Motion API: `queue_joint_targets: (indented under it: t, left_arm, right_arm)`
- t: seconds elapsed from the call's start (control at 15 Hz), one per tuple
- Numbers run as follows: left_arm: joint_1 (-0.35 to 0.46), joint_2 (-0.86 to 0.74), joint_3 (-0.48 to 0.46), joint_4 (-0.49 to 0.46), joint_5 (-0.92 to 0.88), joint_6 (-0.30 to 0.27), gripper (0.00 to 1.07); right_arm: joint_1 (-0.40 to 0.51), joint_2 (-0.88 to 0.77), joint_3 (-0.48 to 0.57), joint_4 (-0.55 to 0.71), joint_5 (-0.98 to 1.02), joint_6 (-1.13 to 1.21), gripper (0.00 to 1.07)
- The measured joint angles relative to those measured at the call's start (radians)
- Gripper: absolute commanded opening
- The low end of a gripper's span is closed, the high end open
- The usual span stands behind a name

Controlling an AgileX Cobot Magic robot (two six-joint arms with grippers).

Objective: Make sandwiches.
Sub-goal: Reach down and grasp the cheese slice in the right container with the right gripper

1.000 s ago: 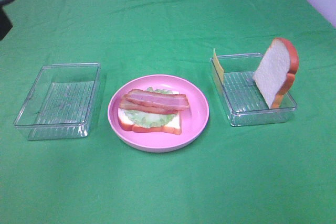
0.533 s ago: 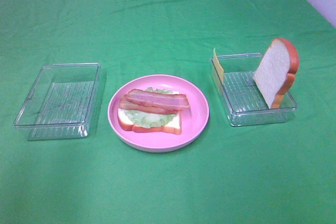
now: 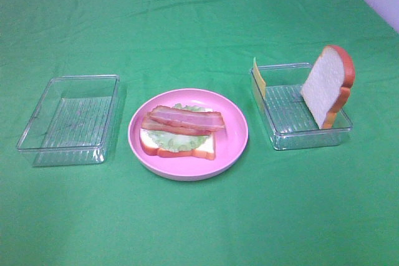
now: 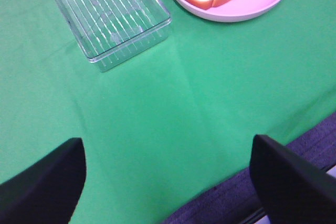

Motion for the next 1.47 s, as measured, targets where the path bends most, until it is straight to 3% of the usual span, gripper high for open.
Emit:
queue_joint_targets:
  t: [0.33,0.47,0.53,0.6,0.8,0.87,0.93,1.07,1.13,1.2,1.33,1.4,1.47]
  left_arm:
    - [0.0,-0.272,0.043,0.004,0.035,0.022,0.81]
    - [0.0,-0.376,0.05,0.006,0.047,0.022,0.81]
    - [0.0,-0.376,0.05,0.006,0.047,0.022,0.81]
    - [0.0,-0.382,0.05,0.013,0.048,0.022,0.81]
    - [0.0,-0.382,0.05,0.019,0.049,0.022,0.81]
    - [0.0,-0.382,0.05,0.019,0.049,0.022,0.81]
    - [0.0,-0.382,0.05,0.019,0.049,0.022,0.81]
    - [0.0,-0.382,0.05,0.019,0.05,0.022,0.81]
    - [0.0,-0.382,0.05,0.019,0.05,0.022,0.81]
    - [0.0,-0.382,0.05,0.019,0.05,0.022,0.81]
    - [0.0,-0.382,0.05,0.019,0.05,0.022,0.81]
    - [0.0,-0.382,0.05,0.019,0.05,0.022,0.81]
    - [0.0,-0.382,0.05,0.019,0.05,0.022,0.81]
  right_arm:
    - [0.0,0.131,-0.018,-0.052,-0.234,0.007,0.74]
    - [0.0,0.333,-0.019,-0.068,-0.398,0.068,0.74]
    - [0.0,0.333,-0.019,-0.068,-0.398,0.068,0.74]
    - [0.0,0.465,-0.032,-0.075,-0.467,0.134,0.74]
    - [0.0,0.867,-0.197,-0.091,-0.503,0.195,0.74]
    - [0.0,0.867,-0.197,-0.091,-0.503,0.195,0.74]
    - [0.0,1.055,-0.315,-0.091,-0.462,0.195,0.74]
    - [0.0,1.257,-0.496,-0.075,-0.357,0.195,0.74]
    - [0.0,1.416,-0.664,-0.063,-0.219,0.196,0.71]
    - [0.0,1.477,-0.731,-0.061,-0.16,0.196,0.7]
    - [0.0,1.709,-0.996,-0.059,0.043,0.195,0.7]
    - [0.0,1.742,-1.037,-0.059,0.065,0.195,0.69]
    - [0.0,1.847,-1.166,-0.043,0.118,0.195,0.68]
